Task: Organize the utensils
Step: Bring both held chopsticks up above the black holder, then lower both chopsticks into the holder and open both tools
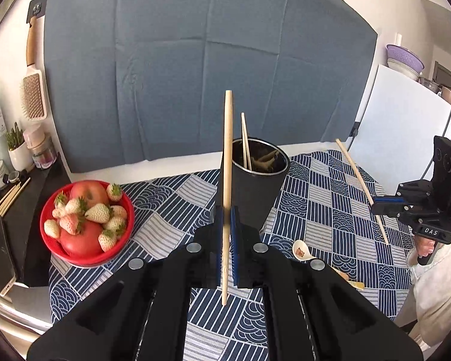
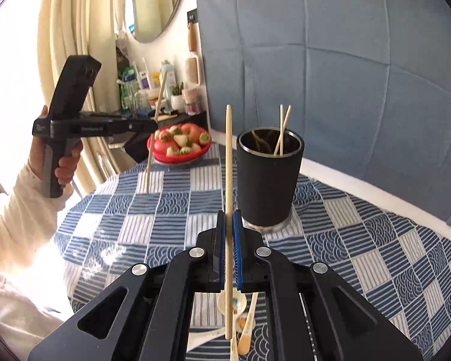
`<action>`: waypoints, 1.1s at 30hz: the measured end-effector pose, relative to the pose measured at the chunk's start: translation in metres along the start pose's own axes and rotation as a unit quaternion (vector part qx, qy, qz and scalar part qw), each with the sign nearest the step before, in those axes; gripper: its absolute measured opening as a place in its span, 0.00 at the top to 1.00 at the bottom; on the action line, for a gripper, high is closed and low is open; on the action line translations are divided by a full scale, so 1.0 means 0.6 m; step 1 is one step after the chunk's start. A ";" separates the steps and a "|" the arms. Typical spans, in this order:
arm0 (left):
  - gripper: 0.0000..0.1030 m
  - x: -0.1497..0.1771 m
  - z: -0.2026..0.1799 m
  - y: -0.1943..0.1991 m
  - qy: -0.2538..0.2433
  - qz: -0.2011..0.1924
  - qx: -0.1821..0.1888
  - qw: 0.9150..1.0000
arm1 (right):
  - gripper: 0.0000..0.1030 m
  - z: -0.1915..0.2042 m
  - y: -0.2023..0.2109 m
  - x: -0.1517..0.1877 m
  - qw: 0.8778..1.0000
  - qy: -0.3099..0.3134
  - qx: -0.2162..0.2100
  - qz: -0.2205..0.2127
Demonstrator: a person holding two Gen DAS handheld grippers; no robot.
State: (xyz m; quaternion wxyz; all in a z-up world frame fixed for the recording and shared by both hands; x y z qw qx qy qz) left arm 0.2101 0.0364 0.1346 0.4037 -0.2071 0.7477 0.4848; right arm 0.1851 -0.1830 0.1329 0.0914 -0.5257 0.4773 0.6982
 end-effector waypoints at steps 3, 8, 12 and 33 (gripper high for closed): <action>0.95 -0.022 0.004 -0.004 -0.005 -0.012 0.004 1.000 | 0.95 -0.015 -0.004 -0.032 0.999 -0.016 -0.005 -0.032; 0.95 -0.055 0.004 -0.006 0.000 -0.031 0.018 0.999 | 0.95 -0.038 -0.009 -0.072 0.991 -0.066 -0.073 -0.092; 0.95 -0.083 -0.002 -0.005 0.002 -0.049 0.027 0.998 | 0.95 -0.055 -0.013 -0.100 0.979 -0.098 -0.116 -0.134; 0.95 -0.177 -0.025 -0.088 -0.002 -0.165 0.054 0.985 | 0.95 -0.116 -0.131 -0.184 0.947 -0.124 -0.135 -0.264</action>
Point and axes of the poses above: each gripper's, at about its wrist camera, not at the fingertips, and y roughly against the way its jaws point, z to its left, x to its underside, the point moved 5 cm from there along -y, roughly the way its jaws point, and after that the axes turned 7 degrees about x, right-handed, at the moved point
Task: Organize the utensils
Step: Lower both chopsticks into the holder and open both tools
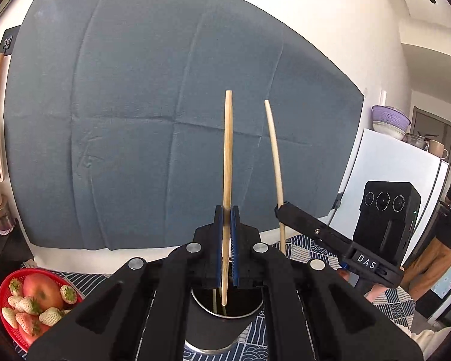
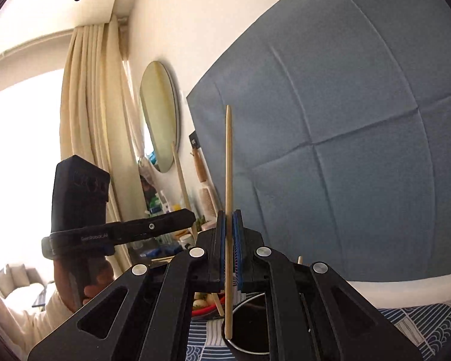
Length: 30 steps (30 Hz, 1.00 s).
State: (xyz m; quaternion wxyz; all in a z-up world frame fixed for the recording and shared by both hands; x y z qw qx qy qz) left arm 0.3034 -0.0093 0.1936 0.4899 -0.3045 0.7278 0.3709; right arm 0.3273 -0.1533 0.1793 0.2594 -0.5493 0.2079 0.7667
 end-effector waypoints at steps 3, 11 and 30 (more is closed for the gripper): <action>0.95 0.010 0.007 -0.017 0.004 0.000 -0.001 1.000 | 0.95 -0.011 -0.018 0.013 1.000 -0.002 0.011 0.005; 0.95 0.043 0.038 -0.055 0.023 0.031 0.005 0.999 | 0.95 -0.038 -0.067 0.050 0.998 0.003 0.037 0.042; 0.84 0.081 0.020 -0.062 0.007 0.052 -0.032 0.998 | 0.93 -0.025 -0.037 0.060 0.994 0.051 0.063 0.074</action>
Point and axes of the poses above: each gripper's, at about its wrist camera, not at the fingertips, and y roughly against the way its jaws point, z to its left, x to its underside, the point moved 5 cm from there along -y, roughly the way its jaws point, and after that the axes turned 7 degrees about x, right-handed, at the moved point
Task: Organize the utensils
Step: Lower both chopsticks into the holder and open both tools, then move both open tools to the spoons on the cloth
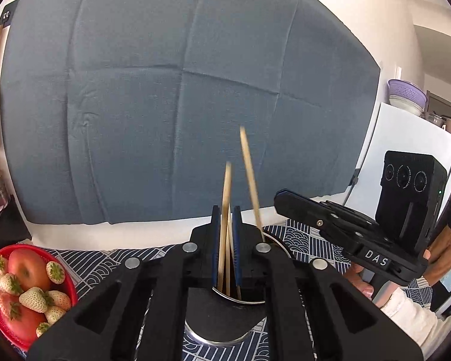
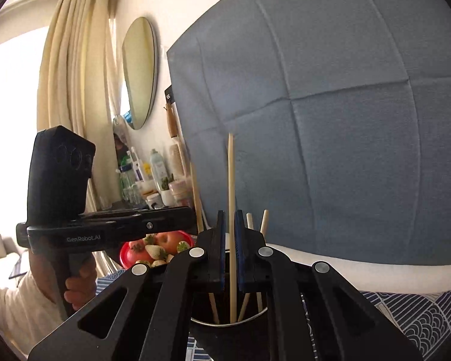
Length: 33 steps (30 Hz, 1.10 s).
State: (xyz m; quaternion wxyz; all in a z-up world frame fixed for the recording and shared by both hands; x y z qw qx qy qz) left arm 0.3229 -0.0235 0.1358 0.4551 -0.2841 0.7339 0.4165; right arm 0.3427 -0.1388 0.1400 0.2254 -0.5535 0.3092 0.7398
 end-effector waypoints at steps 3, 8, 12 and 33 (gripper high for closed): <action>0.41 -0.002 0.007 0.020 0.015 -0.014 -0.012 1.000 | 0.92 0.001 0.017 -0.007 1.000 0.000 0.004 -0.001; 0.20 0.009 0.021 0.054 0.025 -0.028 -0.034 0.999 | 0.59 0.007 0.053 -0.006 1.000 0.009 0.017 0.003; 0.09 0.030 0.031 0.078 0.035 -0.025 -0.053 0.998 | 0.23 0.016 0.081 0.004 0.999 0.010 0.035 0.007; 0.06 0.156 0.019 0.088 0.043 0.075 -0.028 0.996 | 0.09 -0.004 0.183 0.147 0.981 -0.006 0.129 0.142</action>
Point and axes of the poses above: each gripper's, at about its wrist camera, not at the fingertips, and y roughly against the way its jaws point, z to its left, x to its underside, the point moved 5 cm from there along -y, roughly the way its jaws point, and after that the axes turned 7 degrees about x, right-handed, at the moved point
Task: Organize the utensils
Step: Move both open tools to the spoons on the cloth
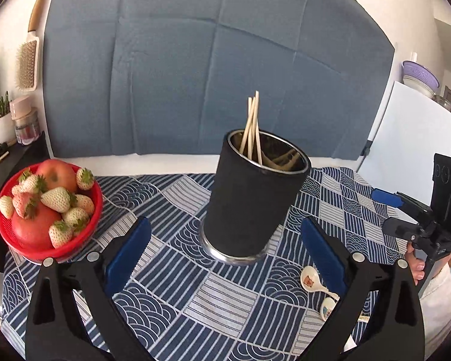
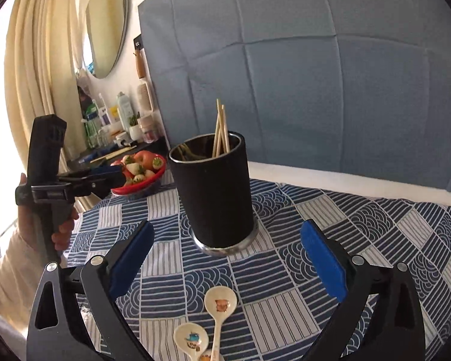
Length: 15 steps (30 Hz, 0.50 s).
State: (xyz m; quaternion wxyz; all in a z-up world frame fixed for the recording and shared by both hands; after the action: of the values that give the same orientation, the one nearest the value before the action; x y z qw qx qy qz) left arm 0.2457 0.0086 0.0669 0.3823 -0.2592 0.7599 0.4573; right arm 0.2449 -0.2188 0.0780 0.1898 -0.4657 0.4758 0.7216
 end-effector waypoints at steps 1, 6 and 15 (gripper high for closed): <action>0.06 0.009 -0.002 -0.004 0.003 0.010 0.008 1.000 | 0.09 -0.006 0.000 0.014 1.000 -0.008 0.004 0.008; 0.06 0.054 -0.014 -0.030 -0.009 0.052 0.021 0.998 | 0.09 -0.036 -0.001 0.085 0.998 -0.048 0.019 0.044; 0.06 0.077 -0.063 -0.083 -0.035 0.113 0.031 0.992 | 0.08 -0.076 0.029 0.145 0.994 -0.067 0.077 0.045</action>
State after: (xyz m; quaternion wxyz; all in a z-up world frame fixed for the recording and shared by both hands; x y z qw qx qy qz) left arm 0.2430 -0.0492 0.0152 0.3620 -0.1434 0.7846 0.4824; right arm 0.2120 -0.2811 0.0075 0.2241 -0.3786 0.5367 0.7200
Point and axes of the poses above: each gripper's, at about its wrist camera, not at the fingertips, and y roughly against the way its jaws point, z to its left, x to its underside, the point moved 5 cm from there along -y, roughly the way its jaws point, and after that the axes turned 7 degrees about x, right-handed, at the moved point
